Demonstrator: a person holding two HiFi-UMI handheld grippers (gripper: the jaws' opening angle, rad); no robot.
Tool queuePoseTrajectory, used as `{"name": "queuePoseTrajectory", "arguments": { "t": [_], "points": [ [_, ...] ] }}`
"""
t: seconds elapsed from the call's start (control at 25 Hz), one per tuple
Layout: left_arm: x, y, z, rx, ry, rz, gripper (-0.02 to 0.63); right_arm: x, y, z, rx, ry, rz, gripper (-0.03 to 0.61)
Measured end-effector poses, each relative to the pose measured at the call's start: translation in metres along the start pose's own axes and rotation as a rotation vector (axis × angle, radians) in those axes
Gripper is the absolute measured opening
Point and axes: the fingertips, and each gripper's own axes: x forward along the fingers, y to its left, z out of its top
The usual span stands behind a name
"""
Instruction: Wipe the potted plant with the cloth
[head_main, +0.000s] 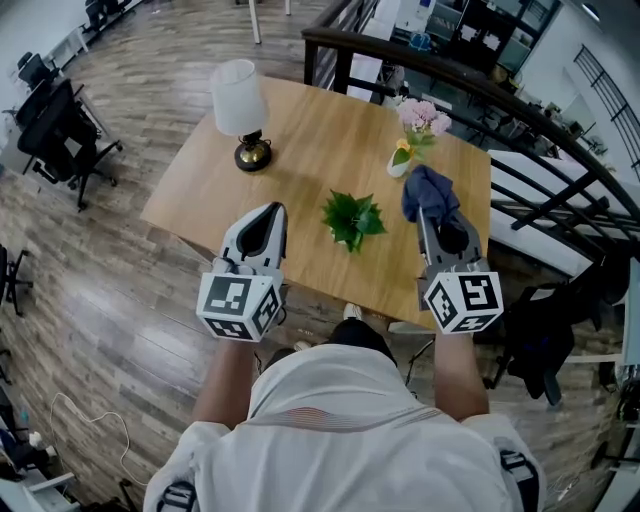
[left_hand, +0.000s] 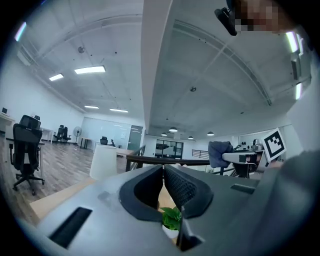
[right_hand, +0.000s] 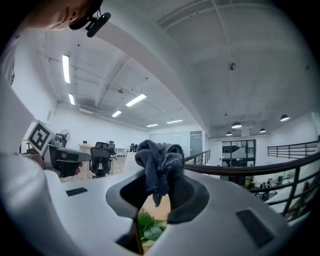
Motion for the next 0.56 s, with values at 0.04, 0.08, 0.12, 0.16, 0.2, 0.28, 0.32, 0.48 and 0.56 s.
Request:
{"name": "queuePoseTrajectory", "arguments": {
  "t": [0.04,0.08,0.12,0.16,0.2,0.28,0.32,0.48,0.56],
  "points": [
    [-0.0002,-0.0004,0.0,0.0,0.0,-0.004,0.021,-0.0015,-0.0002,0.0007,-0.002,-0.001,-0.006,0.132],
    [-0.0001,-0.0009,-0.0005,-0.002,0.001,-0.009,0.021,-0.0028,-0.0001,0.001,-0.003,-0.001,-0.01,0.132],
    [0.0001,-0.0016,-0.0016,-0.001,0.003,-0.014,0.021,-0.0038,0.0002,0.001,-0.005,0.0,-0.013,0.132],
    [0.0003,-0.0029,-0.0028,0.001,0.007,-0.02,0.021,-0.0048,0.0006,0.0009,-0.007,0.001,-0.015,0.132],
    [0.0004,-0.0047,-0.0039,0.007,0.01,-0.026,0.021,-0.0059,0.001,0.0008,-0.009,0.002,-0.017,0.132],
    [0.0006,-0.0083,-0.0048,0.013,0.014,-0.034,0.021,-0.0077,0.0013,0.0008,-0.014,0.004,-0.02,0.132],
    [0.0008,-0.0094,-0.0049,0.01,0.015,-0.037,0.021,-0.0082,0.0014,0.001,-0.017,0.005,-0.021,0.132],
    [0.0012,-0.0089,-0.006,-0.02,0.022,-0.046,0.021,-0.0076,0.0029,0.0018,-0.029,0.012,-0.023,0.132],
    [0.0014,-0.0075,-0.0064,-0.028,0.027,-0.046,0.021,-0.0064,0.004,0.0024,-0.038,0.015,-0.023,0.132]
  ]
}}
